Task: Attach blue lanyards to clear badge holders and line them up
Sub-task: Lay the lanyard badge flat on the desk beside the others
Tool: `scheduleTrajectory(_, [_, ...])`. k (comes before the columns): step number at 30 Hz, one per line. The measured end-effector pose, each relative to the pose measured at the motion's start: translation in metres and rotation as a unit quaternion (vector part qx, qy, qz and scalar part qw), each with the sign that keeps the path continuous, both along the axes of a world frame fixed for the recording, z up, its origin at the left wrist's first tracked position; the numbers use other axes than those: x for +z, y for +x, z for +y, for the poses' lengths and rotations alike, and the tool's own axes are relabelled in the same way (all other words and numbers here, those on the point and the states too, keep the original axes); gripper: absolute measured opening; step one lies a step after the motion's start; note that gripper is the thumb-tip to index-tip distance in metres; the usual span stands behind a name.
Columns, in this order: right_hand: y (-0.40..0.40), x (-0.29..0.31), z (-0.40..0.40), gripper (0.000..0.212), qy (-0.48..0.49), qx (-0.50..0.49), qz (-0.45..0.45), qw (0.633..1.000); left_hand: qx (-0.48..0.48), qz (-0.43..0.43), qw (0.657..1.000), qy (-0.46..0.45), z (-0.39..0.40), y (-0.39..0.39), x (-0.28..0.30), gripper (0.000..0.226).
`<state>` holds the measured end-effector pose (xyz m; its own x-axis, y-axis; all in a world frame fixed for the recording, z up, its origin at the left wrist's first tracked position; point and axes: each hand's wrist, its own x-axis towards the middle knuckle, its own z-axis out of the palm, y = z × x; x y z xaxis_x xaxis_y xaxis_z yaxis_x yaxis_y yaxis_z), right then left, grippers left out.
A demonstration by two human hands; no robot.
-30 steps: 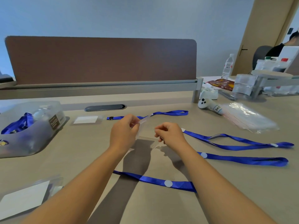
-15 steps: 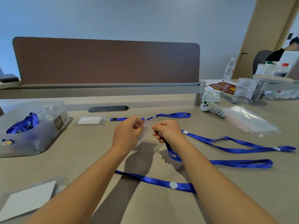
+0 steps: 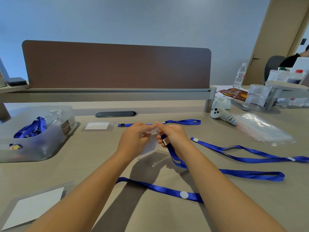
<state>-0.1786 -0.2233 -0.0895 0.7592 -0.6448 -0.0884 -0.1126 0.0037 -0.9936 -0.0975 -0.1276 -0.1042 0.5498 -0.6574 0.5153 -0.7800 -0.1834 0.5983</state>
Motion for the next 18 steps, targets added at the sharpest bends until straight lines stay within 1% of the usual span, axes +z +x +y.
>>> scheduleTrajectory(3, [0.002, -0.002, 0.0, 0.022, -0.003, -0.002, 0.009, 1.0, -0.008, 0.025, 1.0, 0.005, 0.002, 0.002, 0.001, 0.029])
scheduleTrajectory(6, [0.0, -0.003, 0.001, 0.019, -0.016, 0.039, -0.013, 0.999, -0.021, 0.085, 0.996, -0.019, 0.004, 0.002, 0.003, 0.023])
scheduleTrajectory(8, [-0.002, -0.003, 0.003, 0.017, -0.036, 0.056, -0.013, 0.998, -0.017, 0.102, 0.994, -0.026, 0.003, 0.002, 0.005, 0.02])
scheduleTrajectory(13, [-0.002, -0.004, 0.006, 0.015, -0.069, 0.068, -0.002, 0.995, 0.035, 0.101, 0.994, -0.018, -0.002, 0.002, 0.004, 0.02])
scheduleTrajectory(18, [0.003, -0.008, 0.011, 0.016, -0.084, 0.06, 0.001, 0.995, 0.043, 0.089, 0.995, 0.031, -0.001, 0.004, 0.005, 0.023])
